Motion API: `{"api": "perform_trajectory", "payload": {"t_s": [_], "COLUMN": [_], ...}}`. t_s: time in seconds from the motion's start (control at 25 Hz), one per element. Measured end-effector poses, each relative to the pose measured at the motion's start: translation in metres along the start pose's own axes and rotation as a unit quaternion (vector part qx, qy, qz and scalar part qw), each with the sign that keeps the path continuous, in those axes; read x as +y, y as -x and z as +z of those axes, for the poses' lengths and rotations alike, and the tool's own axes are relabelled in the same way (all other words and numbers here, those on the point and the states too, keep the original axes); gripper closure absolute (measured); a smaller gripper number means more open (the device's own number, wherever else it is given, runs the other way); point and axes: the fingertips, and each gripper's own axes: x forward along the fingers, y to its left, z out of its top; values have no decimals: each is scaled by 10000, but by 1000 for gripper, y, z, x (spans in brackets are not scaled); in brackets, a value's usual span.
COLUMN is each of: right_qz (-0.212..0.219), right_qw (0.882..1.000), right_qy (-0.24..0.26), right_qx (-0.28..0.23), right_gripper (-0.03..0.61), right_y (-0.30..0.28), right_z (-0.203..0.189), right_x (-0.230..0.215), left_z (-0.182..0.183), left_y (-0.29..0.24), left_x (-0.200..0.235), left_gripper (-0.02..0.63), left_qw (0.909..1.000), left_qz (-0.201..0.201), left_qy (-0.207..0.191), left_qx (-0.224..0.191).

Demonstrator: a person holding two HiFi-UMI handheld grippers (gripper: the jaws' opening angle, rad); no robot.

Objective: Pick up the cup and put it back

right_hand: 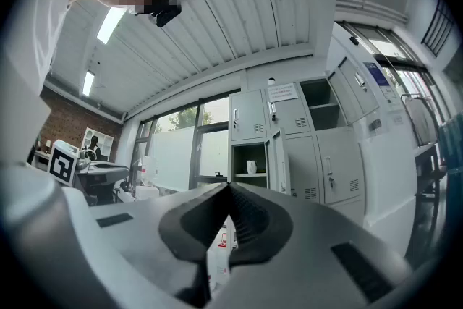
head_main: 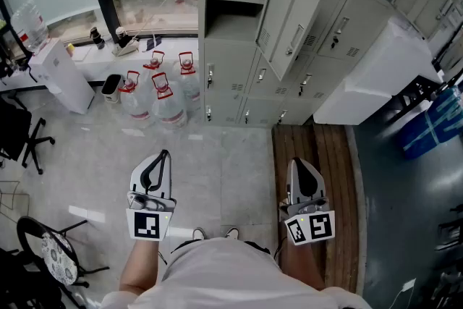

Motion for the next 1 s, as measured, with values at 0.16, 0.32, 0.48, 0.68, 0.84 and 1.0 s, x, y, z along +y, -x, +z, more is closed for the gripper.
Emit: {"api": "perform_trajectory", "payload": {"t_s": [0.16,0.32,0.48,0.68,0.84,1.0], "right_qz": [28,51,135,387,560,586], "right_qw": [10000,9996,9990,9984,9973,9971], "right_qy": [-10,-231,-372,-396,-463,-479], "right_qx": [32,-150,-228,-111,-45,58], "right_gripper": [561,561,561,561,561,561], "right_y": [-7,-8,-7,-8,-15,-30], "right_z": [-3,-2,-3,-11,-18,-30], "right_x": [-2,-8,-21,-38,-49,-60], "left_z": [-3,-7,-9,-5,-13,-19], "left_y": [-4,-8,-15,-21,-36,-59], "left_x": [7,0,-12,-31,-41,-41], "left_gripper": [592,592,592,592,592,592], "left_qw": [10000,10000,9998,9997,9994,9994], "left_qz": [75,15,54,190,223,149], "left_qy": [32,52,169,179,248,307], "left_qx": [-46,30,42,15,88,90]}}
